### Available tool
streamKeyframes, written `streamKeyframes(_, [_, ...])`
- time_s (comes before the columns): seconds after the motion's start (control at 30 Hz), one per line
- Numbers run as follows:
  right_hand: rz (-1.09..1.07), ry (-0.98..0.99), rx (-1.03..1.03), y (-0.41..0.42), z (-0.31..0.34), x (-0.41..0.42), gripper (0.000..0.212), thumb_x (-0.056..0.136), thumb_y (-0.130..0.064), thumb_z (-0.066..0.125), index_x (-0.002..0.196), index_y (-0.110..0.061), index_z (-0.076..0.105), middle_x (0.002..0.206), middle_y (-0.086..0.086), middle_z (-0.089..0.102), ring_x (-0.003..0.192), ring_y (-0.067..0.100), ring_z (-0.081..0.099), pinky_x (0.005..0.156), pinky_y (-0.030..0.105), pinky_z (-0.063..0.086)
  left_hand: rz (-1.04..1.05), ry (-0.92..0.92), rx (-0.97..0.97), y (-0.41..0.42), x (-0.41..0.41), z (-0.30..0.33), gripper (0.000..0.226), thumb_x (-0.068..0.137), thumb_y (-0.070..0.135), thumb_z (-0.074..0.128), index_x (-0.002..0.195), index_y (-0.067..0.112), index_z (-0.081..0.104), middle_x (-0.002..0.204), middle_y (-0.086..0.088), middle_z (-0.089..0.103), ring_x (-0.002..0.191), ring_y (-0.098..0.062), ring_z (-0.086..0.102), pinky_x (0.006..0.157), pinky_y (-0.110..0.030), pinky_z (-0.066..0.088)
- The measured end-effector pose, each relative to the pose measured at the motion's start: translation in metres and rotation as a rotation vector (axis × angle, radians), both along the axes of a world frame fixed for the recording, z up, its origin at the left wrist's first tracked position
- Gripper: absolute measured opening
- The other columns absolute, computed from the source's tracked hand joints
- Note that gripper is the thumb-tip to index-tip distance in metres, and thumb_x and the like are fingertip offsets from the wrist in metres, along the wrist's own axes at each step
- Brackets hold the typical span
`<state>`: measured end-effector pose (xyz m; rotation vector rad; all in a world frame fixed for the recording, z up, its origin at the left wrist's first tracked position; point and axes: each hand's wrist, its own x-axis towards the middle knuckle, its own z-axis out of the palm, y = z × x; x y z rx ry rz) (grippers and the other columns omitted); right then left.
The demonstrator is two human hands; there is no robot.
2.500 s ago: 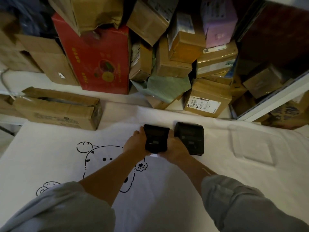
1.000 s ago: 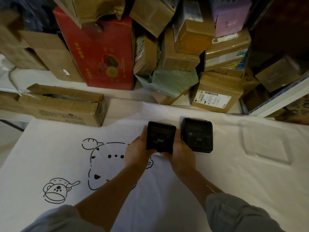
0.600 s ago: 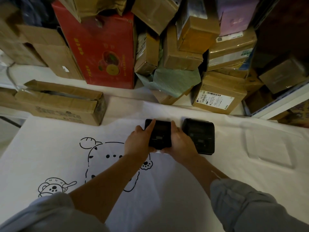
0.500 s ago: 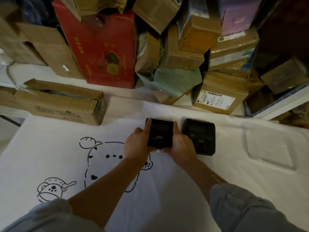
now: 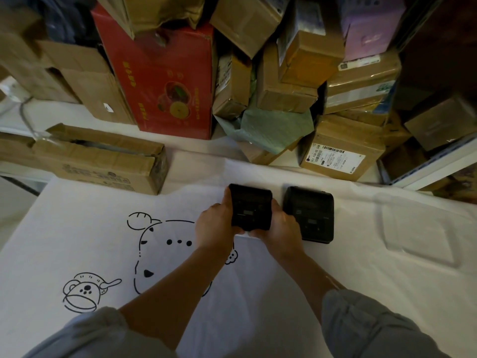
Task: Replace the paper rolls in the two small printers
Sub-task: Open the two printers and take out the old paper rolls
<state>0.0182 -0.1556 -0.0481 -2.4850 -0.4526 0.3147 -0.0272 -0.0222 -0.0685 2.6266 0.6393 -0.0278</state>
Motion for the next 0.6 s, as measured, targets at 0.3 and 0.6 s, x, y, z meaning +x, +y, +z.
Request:
streamKeyframes(0.3, [0.037,0.077,-0.116,-0.011,0.007,0.007,0.078,0.077,-0.030,0.076,0.141,-0.016,0.035,0.115,0.006,0.066,0.107,0.024,0.063,0.090,0.032,0.050,-0.012,0.002,-0.068,-0.008,-0.007,0.004,0.094,0.079,0.046,0.068,0.148,0.029,0.007,0.096,-0.003,0.066,0.086,-0.022,0.064,0.068,-0.030,0.047])
streamKeyframes(0.6, [0.085,-0.036,-0.323,-0.021,0.025,0.023,0.047,0.080,-0.057,0.063,0.108,-0.020,0.059,0.091,0.002,0.069,0.083,0.021,0.066,0.073,0.033,0.055,-0.200,0.069,0.041,0.014,-0.002,0.032,0.081,0.086,0.063,0.045,0.150,0.027,0.010,0.096,-0.006,0.063,0.087,-0.024,0.062,0.066,-0.032,0.047])
